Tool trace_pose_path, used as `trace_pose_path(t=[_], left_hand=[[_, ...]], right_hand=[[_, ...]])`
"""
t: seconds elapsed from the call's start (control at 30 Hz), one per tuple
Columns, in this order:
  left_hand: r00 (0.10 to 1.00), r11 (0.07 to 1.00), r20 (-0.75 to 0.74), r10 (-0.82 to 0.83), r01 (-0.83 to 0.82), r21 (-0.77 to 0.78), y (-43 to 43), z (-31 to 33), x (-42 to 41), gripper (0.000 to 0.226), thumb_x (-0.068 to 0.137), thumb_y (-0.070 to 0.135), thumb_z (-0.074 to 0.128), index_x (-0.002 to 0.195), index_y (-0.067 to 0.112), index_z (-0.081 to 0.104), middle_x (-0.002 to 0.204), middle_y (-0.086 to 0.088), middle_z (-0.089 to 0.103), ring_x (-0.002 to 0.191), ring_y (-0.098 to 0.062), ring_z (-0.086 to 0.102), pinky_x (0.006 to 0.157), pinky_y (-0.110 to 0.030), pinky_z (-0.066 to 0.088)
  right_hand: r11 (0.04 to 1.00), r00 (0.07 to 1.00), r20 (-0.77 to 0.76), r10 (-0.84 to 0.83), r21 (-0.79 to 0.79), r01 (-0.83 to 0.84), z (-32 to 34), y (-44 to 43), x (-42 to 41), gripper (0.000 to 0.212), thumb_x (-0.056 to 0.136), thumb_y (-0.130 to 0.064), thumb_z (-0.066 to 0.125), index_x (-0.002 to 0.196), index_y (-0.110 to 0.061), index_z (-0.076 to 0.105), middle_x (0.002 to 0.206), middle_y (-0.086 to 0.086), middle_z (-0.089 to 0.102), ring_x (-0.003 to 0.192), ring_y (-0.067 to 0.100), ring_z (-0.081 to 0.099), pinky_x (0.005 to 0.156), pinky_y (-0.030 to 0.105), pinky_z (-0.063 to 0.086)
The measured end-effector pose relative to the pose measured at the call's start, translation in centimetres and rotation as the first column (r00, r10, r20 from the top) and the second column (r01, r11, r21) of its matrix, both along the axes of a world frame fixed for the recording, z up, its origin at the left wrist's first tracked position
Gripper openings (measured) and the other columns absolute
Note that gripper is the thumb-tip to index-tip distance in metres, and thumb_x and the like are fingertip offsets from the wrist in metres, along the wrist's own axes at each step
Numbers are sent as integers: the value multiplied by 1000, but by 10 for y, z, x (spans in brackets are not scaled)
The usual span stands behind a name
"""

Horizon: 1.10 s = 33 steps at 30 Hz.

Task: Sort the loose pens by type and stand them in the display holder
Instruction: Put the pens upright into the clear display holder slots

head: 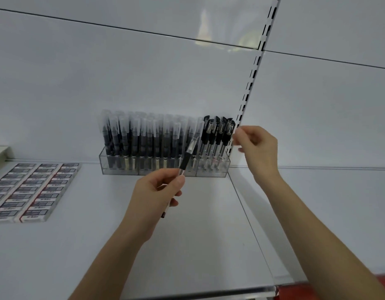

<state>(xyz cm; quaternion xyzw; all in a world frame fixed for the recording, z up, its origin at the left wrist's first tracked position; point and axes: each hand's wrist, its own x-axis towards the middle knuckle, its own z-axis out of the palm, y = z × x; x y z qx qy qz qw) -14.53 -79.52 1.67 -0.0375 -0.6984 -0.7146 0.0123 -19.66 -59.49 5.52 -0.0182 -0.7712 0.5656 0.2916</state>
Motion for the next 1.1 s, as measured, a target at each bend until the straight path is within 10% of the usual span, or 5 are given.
trace_pose_path(t=[0.17,0.33,0.47,0.57,1.1], left_hand=[[993,994,-43,-107,105,-33,15,4,0,11,83,9,61,84,18,65,74,-3,65,57,-1,61,52,-14,50],[982,934,-155,-111,49,-354,14,0,-3,12,84,17,62,91,27,64,83,11,65,71,6,59,65,-4,44],[973,438,-123,-196,-25,-898,-9,-22,-5,50,91,42,43,137,26,35,147,1,33,137,-17,26,111,-32,19],[984,208,47,-175,83,-975,-19,-38,-4,55,91,53,29,142,32,20,156,0,5,144,-22,-3,113,-52,4],[986,221,6,-169,44,-974,-22,-52,-3,99,52,67,-13,140,35,20,156,1,8,144,-23,0,113,-52,5]], right_hand=[[906,900,162,405,-201,-372,-1,-28,33,10,86,-19,60,80,-18,67,71,-5,72,67,7,67,62,18,53],[896,918,116,378,-295,-332,1,-23,31,12,86,-15,61,75,-13,67,68,-2,72,60,8,66,58,18,54],[939,990,-26,141,-313,-142,19,-2,15,8,85,-13,63,78,-17,62,63,-3,67,53,8,65,58,19,55],[981,997,-76,29,-188,-43,27,0,2,10,85,-15,64,79,-19,58,67,-2,64,53,8,64,60,25,55],[959,998,-55,21,283,-4,29,-32,-36,6,85,-22,63,84,-16,61,69,2,64,65,22,65,72,36,54]])
